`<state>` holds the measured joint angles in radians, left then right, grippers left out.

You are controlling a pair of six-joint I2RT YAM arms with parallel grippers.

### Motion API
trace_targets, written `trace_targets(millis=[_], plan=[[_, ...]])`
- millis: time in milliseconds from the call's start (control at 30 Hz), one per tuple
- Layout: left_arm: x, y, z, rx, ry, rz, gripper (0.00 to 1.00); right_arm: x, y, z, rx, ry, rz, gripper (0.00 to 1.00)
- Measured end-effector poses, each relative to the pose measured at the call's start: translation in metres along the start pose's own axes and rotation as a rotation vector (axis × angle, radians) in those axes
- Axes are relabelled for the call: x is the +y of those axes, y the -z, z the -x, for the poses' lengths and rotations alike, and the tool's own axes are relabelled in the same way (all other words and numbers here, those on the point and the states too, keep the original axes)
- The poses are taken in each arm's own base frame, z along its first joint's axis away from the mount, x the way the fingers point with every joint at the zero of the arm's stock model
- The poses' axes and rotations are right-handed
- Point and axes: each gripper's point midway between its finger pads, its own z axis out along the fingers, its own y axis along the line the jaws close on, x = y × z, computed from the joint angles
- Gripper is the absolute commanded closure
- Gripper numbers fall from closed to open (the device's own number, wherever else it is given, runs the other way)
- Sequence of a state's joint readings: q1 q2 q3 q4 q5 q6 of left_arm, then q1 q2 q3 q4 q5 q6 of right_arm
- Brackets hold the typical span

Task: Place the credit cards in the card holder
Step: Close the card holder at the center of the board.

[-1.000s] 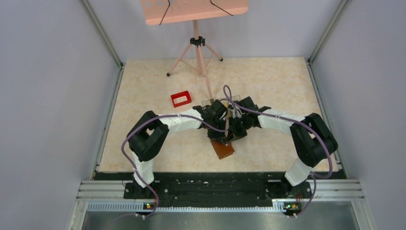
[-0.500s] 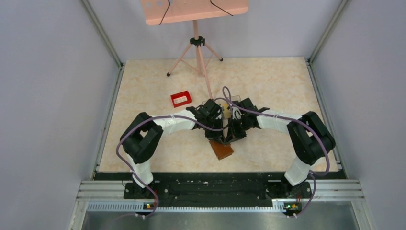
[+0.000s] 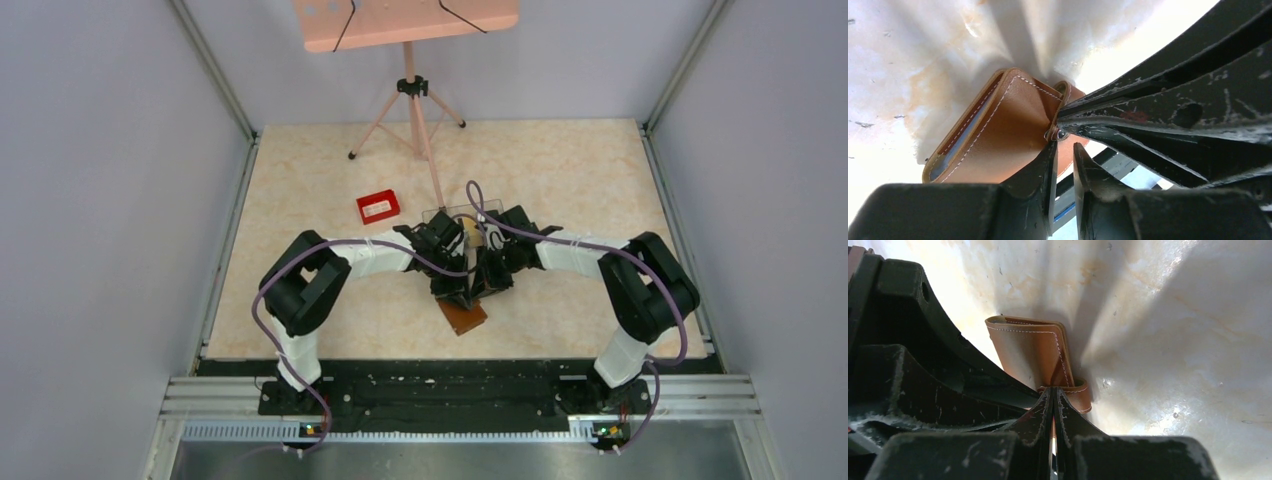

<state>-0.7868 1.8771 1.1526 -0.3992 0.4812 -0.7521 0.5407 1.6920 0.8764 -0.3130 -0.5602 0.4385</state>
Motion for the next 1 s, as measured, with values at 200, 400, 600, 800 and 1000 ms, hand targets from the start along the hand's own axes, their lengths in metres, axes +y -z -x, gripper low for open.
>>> trace_targets(millis=[200, 400, 600, 800, 1000], plan=[[0.005, 0.003, 0.001, -0.018, 0.013, 0.038, 0.71, 0.001, -0.001, -0.001, 0.001, -0.009, 0.008, 1.00], [0.008, 0.010, 0.006, -0.060, 0.020, 0.066, 0.70, 0.002, -0.001, -0.001, 0.002, -0.017, 0.011, 1.00], [0.013, 0.007, 0.004, -0.049, 0.073, 0.044, 0.73, 0.003, -0.001, -0.001, 0.002, -0.039, 0.013, 1.00], [0.010, 0.005, 0.003, -0.032, 0.110, -0.010, 0.76, 0.004, -0.002, -0.002, 0.000, -0.058, 0.022, 1.00], [0.007, 0.002, 0.002, -0.011, 0.116, -0.034, 0.89, 0.004, -0.002, -0.002, -0.003, -0.078, 0.042, 1.00]])
